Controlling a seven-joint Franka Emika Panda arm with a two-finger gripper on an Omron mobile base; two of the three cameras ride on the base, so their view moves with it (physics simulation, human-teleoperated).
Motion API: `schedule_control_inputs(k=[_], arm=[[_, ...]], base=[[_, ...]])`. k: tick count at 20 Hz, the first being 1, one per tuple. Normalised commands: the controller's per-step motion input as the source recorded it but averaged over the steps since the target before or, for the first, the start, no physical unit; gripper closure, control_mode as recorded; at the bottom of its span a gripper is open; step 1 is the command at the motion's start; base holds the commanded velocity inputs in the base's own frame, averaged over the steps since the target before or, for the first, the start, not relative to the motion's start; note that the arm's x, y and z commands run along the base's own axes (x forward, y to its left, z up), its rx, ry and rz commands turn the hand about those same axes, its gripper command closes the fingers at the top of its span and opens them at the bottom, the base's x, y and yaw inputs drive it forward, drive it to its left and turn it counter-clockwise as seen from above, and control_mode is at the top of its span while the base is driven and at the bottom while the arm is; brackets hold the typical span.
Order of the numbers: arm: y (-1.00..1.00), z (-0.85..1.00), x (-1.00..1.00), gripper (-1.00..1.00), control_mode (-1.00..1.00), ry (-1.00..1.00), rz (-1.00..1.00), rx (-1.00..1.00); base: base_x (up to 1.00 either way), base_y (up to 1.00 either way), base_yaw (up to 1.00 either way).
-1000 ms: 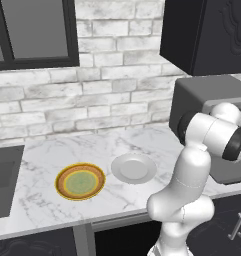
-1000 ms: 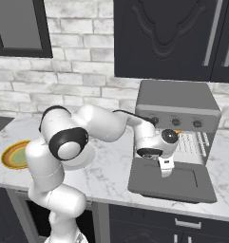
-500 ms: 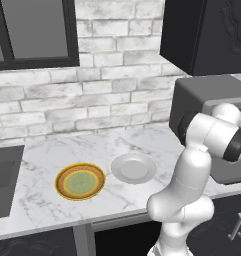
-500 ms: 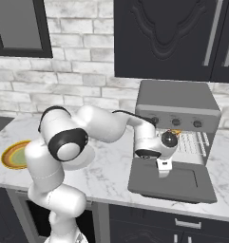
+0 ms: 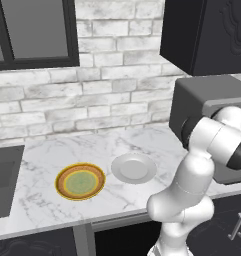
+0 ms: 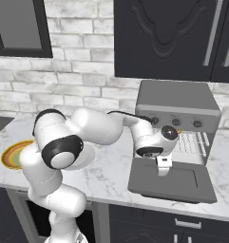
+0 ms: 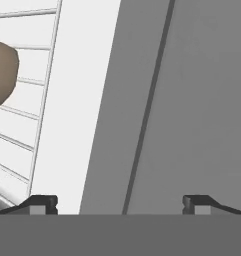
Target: Open the toaster oven door. Place the bread on the top rack in the toaster oven and place the steak on the bottom rack.
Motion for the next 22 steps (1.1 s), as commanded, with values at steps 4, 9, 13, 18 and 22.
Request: schedule_control_inputs(k=[4, 9, 13, 18, 22], arm=[[0.00, 0.12, -0.45, -1.00, -1.00, 0.15, 0.03, -0.05], [0.00, 0.12, -0.57, -1.00, -1.00, 0.17, 0.01, -0.03], [0.00, 0.14, -0.64, -1.00, -1.00, 0.13, 0.00, -0.02], [0.00, 0.17, -0.66, -1.00, -1.00, 0.06, 0.00, -0.02], [0.00, 0.22, -0.61, -1.00, -1.00, 0.01, 0.05, -0.03]], base=[[0.00, 0.00, 0.00], [0.00, 0.00, 0.00], [0.00, 0.00, 0.00], [0.00, 0.00, 0.00], [0.00, 0.00, 0.00]])
